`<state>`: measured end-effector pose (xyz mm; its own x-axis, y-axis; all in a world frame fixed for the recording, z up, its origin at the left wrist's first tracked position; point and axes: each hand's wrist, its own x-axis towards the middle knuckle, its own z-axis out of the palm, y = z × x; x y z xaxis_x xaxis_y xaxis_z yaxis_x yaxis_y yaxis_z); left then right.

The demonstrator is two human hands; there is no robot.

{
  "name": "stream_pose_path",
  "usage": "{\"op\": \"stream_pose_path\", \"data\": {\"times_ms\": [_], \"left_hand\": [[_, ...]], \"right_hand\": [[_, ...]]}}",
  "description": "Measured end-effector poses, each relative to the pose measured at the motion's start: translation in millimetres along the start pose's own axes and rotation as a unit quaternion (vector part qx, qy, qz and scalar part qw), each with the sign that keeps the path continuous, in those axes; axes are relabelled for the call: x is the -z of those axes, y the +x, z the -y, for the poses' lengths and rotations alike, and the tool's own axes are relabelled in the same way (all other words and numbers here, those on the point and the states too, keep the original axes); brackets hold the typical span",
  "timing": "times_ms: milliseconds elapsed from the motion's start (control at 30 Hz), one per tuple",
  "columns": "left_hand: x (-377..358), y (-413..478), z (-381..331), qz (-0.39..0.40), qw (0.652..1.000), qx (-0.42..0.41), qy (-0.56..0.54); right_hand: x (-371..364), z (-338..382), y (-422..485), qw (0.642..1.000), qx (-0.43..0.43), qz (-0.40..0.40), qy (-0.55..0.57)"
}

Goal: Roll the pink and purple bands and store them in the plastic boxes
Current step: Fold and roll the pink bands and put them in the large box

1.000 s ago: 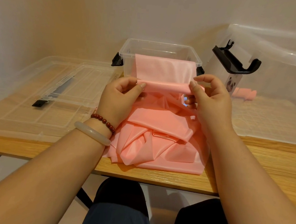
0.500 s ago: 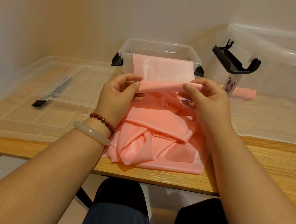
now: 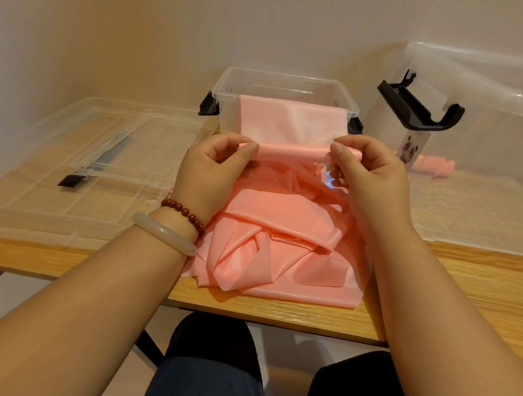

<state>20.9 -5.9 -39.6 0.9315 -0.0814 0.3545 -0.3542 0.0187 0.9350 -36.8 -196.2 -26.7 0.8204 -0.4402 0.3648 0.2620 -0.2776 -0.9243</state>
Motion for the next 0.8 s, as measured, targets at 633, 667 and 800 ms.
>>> {"op": "stream_pose_path", "data": {"times_ms": [633,667,800], "left_hand": [[0.5,-1.6,-3.3,0.006,1.0,0.001,-0.01],[0.3,-1.8,-3.1,0.001,1.0,0.0,-0.007],[0.9,0.1,-1.5,-0.029,0.999,0.001,-0.02]], "right_hand": [[0.8,0.6,0.2,1.0,0.001,-0.007,0.007],[0.8,0.3,0.2,1.0,0.003,-0.004,0.006],[0.7,-0.2,0.0,0.999,-0.002,0.027,0.018]]}}
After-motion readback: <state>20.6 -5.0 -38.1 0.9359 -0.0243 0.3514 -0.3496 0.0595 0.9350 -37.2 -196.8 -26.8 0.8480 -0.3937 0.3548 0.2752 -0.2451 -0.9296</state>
